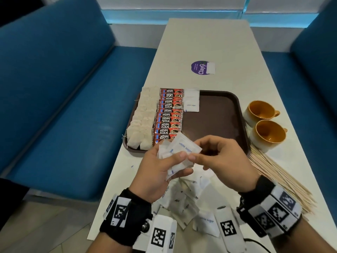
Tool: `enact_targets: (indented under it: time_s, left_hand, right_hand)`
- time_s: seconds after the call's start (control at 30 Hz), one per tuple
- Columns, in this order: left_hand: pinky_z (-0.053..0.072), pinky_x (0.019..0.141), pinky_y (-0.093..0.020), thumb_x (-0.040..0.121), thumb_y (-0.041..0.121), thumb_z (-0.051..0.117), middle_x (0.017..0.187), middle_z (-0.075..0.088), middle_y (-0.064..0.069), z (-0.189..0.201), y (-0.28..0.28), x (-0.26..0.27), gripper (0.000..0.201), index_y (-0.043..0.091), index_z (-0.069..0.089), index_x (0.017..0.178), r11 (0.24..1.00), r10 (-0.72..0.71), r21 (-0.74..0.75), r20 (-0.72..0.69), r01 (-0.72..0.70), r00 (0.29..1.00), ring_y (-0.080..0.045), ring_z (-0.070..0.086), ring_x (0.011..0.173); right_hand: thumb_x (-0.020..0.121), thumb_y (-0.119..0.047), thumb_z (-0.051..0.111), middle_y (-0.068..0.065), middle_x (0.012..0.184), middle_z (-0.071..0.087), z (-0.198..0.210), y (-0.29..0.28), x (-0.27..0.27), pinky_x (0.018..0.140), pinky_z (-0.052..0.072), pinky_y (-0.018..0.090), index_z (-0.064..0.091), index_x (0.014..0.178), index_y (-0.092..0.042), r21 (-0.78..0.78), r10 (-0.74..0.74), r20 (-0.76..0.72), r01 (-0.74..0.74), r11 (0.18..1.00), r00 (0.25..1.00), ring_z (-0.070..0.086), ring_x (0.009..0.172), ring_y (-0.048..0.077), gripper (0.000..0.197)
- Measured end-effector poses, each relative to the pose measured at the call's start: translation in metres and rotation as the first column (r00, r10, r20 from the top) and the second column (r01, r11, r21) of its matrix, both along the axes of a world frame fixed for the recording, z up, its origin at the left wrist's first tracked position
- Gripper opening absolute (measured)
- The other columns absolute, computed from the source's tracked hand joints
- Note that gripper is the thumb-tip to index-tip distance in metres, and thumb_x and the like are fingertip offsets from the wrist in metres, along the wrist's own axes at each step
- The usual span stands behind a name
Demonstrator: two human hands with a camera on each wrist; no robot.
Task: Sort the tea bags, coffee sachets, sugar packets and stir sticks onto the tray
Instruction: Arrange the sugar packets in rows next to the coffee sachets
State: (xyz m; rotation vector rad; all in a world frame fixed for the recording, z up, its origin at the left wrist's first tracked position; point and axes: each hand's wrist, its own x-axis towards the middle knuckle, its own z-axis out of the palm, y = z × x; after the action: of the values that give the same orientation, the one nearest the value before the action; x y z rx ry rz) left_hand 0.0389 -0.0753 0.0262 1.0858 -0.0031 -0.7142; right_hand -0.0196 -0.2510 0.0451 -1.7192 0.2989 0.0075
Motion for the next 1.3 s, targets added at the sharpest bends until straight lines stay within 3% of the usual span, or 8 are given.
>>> enact_targets:
  time_s: [0.13, 0.33, 0.6, 0.7, 0.87, 1.0, 1.2, 1.3]
  left_hand:
    - [0.06, 0.063, -0.033, 0.086, 0.015, 0.075, 0.116, 0.074, -0.017, 0.001, -0.007, -0.007, 0.036, 0.01, 0.065, 0.121, 0.999, -0.001, 0.04, -0.002, 0.001, 1.0, -0.032, 0.073, 0.094]
    - [0.059, 0.055, -0.034, 0.085, 0.031, 0.072, 0.103, 0.074, -0.014, 0.004, -0.01, -0.011, 0.024, 0.014, 0.065, 0.101, 0.999, -0.024, 0.042, -0.07, 0.027, 0.997, -0.034, 0.073, 0.082]
    - [0.06, 0.058, -0.033, 0.088, 0.02, 0.071, 0.111, 0.075, -0.019, 0.0, -0.009, -0.005, 0.038, 0.005, 0.067, 0.122, 0.997, -0.011, 0.082, -0.046, 0.015, 0.999, -0.033, 0.074, 0.083]
    - [0.06, 0.057, -0.033, 0.089, 0.019, 0.071, 0.109, 0.076, -0.016, -0.005, -0.009, 0.0, 0.03, 0.008, 0.07, 0.117, 0.994, 0.045, 0.097, -0.043, -0.041, 0.998, -0.031, 0.074, 0.084]
    - [0.062, 0.058, -0.036, 0.081, 0.024, 0.074, 0.109, 0.075, -0.013, -0.013, -0.007, 0.014, 0.039, 0.007, 0.07, 0.115, 0.987, 0.147, 0.076, -0.103, -0.139, 0.984, -0.027, 0.072, 0.093]
    - [0.062, 0.062, -0.035, 0.079, 0.022, 0.072, 0.113, 0.073, -0.015, -0.018, -0.002, 0.025, 0.046, 0.003, 0.067, 0.12, 0.988, 0.156, 0.033, -0.174, -0.153, 0.972, -0.029, 0.07, 0.1]
    - [0.061, 0.064, -0.037, 0.08, 0.016, 0.069, 0.126, 0.067, -0.025, -0.029, 0.002, 0.033, 0.035, 0.004, 0.07, 0.113, 0.994, 0.106, 0.028, -0.188, -0.103, 0.976, -0.052, 0.059, 0.121]
    - [0.061, 0.065, -0.037, 0.081, 0.017, 0.069, 0.126, 0.067, -0.026, -0.031, 0.004, 0.035, 0.031, 0.006, 0.072, 0.11, 0.995, 0.099, 0.023, -0.194, -0.097, 0.976, -0.052, 0.059, 0.121]
  right_hand:
    - [0.086, -0.016, 0.079, 0.012, 0.086, 0.077, 0.001, -0.008, -0.004, 0.063, 0.055, 0.029, 0.077, 0.095, -0.009, 0.027, -0.064, 0.002, 0.064, 0.998, 0.998, 0.067, 0.071, 0.018, 0.012]
    - [0.091, -0.003, 0.069, 0.026, 0.1, 0.073, 0.006, -0.016, -0.006, 0.064, 0.063, 0.036, 0.065, 0.097, 0.001, 0.3, -0.158, -0.047, 0.165, 0.94, 0.986, 0.069, 0.079, 0.047, 0.008]
    - [0.087, 0.0, 0.074, 0.022, 0.091, 0.076, -0.001, -0.015, 0.0, 0.063, 0.06, 0.029, 0.072, 0.104, 0.004, 0.238, -0.079, -0.009, 0.079, 0.968, 0.997, 0.07, 0.071, 0.032, 0.017]
    - [0.086, 0.001, 0.074, 0.023, 0.089, 0.076, -0.004, -0.015, 0.009, 0.062, 0.061, 0.029, 0.072, 0.103, 0.005, 0.217, -0.068, -0.023, 0.072, 0.973, 0.997, 0.071, 0.07, 0.03, 0.017]
    - [0.086, -0.001, 0.077, 0.017, 0.092, 0.077, -0.007, -0.031, 0.043, 0.064, 0.063, 0.029, 0.073, 0.098, 0.003, 0.148, -0.157, -0.041, 0.161, 0.976, 0.987, 0.07, 0.069, 0.021, 0.014]
    - [0.083, 0.001, 0.08, 0.009, 0.079, 0.071, -0.021, -0.06, 0.097, 0.051, 0.054, 0.02, 0.068, 0.086, -0.005, 0.045, -0.247, -0.071, 0.25, 0.967, 0.967, 0.062, 0.052, 0.009, 0.013]
    - [0.082, -0.002, 0.083, 0.012, 0.081, 0.073, -0.061, -0.093, 0.17, 0.053, 0.058, 0.023, 0.063, 0.081, -0.012, -0.126, -0.28, -0.213, 0.258, 0.958, 0.936, 0.065, 0.057, 0.016, 0.022]
    - [0.083, -0.002, 0.082, 0.013, 0.079, 0.072, -0.069, -0.093, 0.192, 0.062, 0.061, 0.028, 0.063, 0.078, -0.011, -0.195, -0.282, -0.265, 0.235, 0.952, 0.922, 0.066, 0.06, 0.018, 0.023]
